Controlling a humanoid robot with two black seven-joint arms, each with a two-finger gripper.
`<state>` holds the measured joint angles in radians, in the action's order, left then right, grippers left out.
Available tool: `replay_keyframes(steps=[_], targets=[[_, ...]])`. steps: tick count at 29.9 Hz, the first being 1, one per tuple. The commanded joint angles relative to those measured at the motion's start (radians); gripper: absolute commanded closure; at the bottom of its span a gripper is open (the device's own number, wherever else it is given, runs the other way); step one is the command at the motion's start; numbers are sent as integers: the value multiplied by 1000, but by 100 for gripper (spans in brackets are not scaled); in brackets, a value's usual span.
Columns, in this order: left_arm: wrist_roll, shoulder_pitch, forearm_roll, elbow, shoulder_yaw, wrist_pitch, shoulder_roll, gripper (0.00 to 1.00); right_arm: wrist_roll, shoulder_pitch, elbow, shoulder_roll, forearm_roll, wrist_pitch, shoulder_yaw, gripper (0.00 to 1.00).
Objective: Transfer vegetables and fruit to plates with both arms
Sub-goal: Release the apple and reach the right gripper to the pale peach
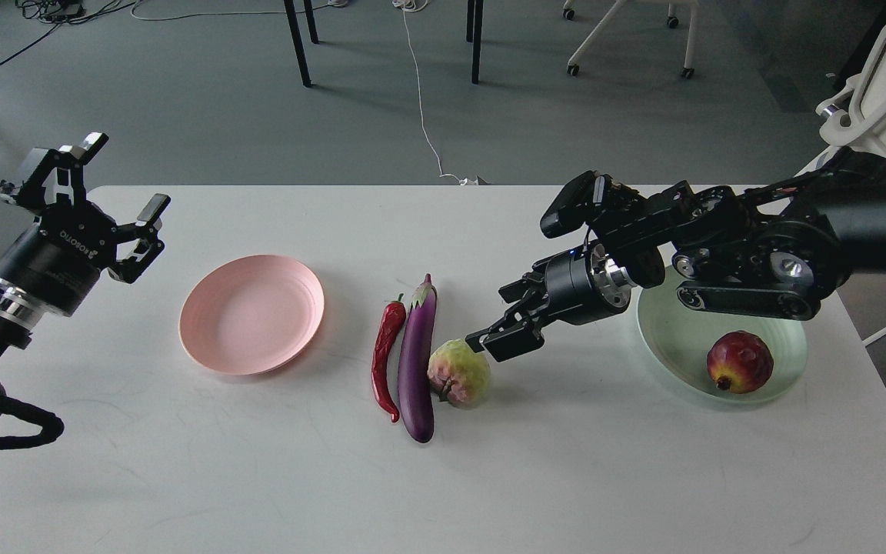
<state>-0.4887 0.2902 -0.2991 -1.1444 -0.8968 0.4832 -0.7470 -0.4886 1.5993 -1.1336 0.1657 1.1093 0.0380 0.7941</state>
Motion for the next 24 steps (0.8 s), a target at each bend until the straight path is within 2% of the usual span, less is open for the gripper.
replay_keyframes(steps=[1,7,18,24], targets=[[0,0,0,0,-1,0,-2,1,0,-32,55,-67,0,-1,7,3],[0,0,0,2,-1,0,-3,1,0,-50,103,-120,0,-3,25,3],[0,0,0,0,-2,2,-3,1,0,-79,139,-146,0,-3,34,6],[0,0,0,0,-2,5,-12,1,0,-79,144,-164,0,-4,36,15]])
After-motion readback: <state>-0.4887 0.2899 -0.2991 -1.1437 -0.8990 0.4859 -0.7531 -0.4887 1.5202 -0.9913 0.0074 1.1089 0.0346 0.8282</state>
